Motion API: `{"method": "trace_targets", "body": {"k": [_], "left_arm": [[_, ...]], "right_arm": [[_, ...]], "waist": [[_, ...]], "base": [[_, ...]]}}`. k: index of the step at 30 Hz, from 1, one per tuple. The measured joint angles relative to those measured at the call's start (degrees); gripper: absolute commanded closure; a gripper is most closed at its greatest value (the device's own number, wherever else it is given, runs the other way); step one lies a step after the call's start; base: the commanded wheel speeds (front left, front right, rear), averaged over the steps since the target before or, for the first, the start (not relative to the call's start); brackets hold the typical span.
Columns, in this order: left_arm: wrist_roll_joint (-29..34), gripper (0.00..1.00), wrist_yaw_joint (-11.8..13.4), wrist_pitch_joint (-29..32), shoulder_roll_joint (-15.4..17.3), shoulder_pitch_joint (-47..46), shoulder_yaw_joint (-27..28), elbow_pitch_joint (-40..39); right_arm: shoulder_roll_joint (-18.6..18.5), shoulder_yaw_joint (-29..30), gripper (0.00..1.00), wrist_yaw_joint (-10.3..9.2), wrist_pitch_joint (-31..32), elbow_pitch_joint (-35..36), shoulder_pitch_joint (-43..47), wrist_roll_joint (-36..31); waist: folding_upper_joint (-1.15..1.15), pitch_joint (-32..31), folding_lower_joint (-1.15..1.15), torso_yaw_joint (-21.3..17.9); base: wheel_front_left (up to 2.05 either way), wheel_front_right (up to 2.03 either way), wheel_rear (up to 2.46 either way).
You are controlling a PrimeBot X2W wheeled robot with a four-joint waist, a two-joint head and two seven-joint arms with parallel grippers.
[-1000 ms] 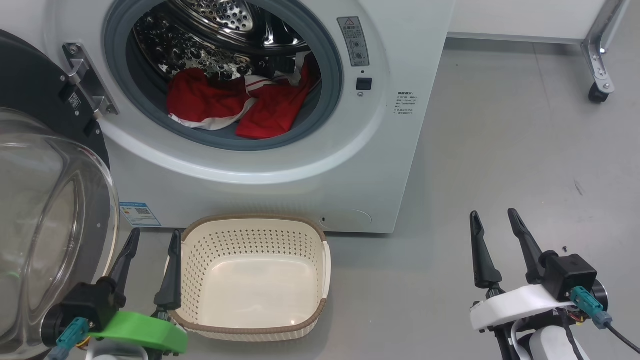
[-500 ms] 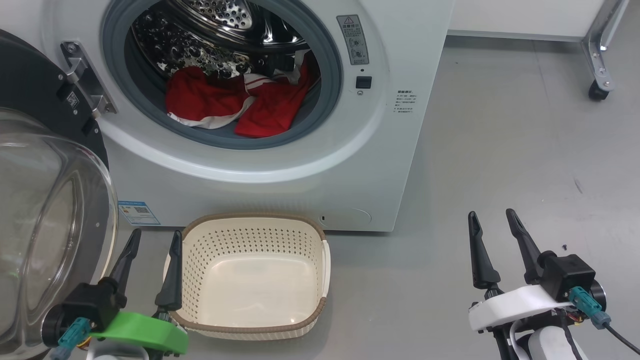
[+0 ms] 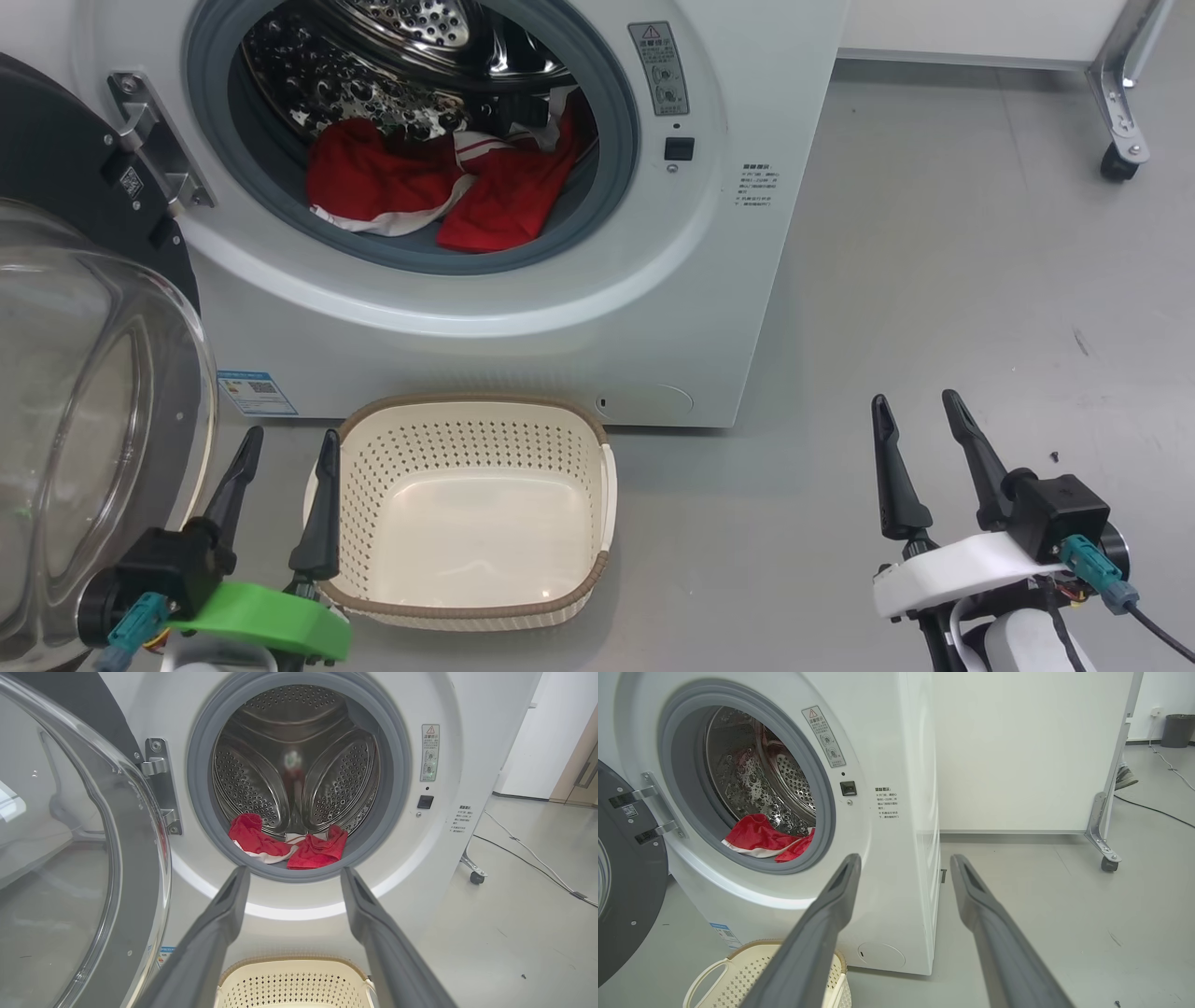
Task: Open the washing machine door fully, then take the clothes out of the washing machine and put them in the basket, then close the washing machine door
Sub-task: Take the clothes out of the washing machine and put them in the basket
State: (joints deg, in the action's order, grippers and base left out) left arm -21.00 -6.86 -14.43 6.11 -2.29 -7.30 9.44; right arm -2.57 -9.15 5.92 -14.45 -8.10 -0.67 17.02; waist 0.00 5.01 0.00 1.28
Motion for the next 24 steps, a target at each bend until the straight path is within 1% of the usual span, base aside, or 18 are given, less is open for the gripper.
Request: {"method": "trace_targets", "body": {"k": [8, 15, 18, 20, 24], "left_arm": [[0.00, 0.00, 0.01, -0.01, 0.03, 0.00, 0.85, -0.25], [0.68, 0.00, 0.31, 0.01, 0.69, -0.03, 1.33, -1.05], [1.65, 0.00, 1.35, 0.45, 1.57, -0.07, 1.67, -1.32], [2.12, 0.00, 1.56, 1.33, 2.36, -0.12, 1.91, -1.66], [2.63, 0.00, 2.03, 2.80, 3.47, -1.82, 2.26, -2.86]], "right_arm": [[-0.01, -0.67, 0.00, -0.01, 0.00, 0.13, -0.24, 0.00], [0.00, -1.26, 0.00, -0.09, 0.00, 1.12, -0.62, 0.02], [-0.01, -2.01, 0.00, -0.12, 0.00, 1.45, -0.76, 0.10], [-0.01, -2.36, 0.00, -0.54, 0.00, 1.69, -1.06, 0.16], [-0.01, -3.21, 0.00, -0.62, 0.00, 2.21, -1.27, 0.45]], "waist": [[0.00, 0.87, 0.00, -0.46], [0.00, 3.01, 0.00, -1.42], [0.00, 4.48, 0.00, -1.94], [0.00, 5.62, 0.00, -2.35], [0.00, 8.93, 0.00, -3.57]], "base": [[0.00, 0.00, 0.00], [0.00, 0.00, 0.00], [0.00, 0.00, 0.00], [0.00, 0.00, 0.00], [0.00, 0.00, 0.00]]}}
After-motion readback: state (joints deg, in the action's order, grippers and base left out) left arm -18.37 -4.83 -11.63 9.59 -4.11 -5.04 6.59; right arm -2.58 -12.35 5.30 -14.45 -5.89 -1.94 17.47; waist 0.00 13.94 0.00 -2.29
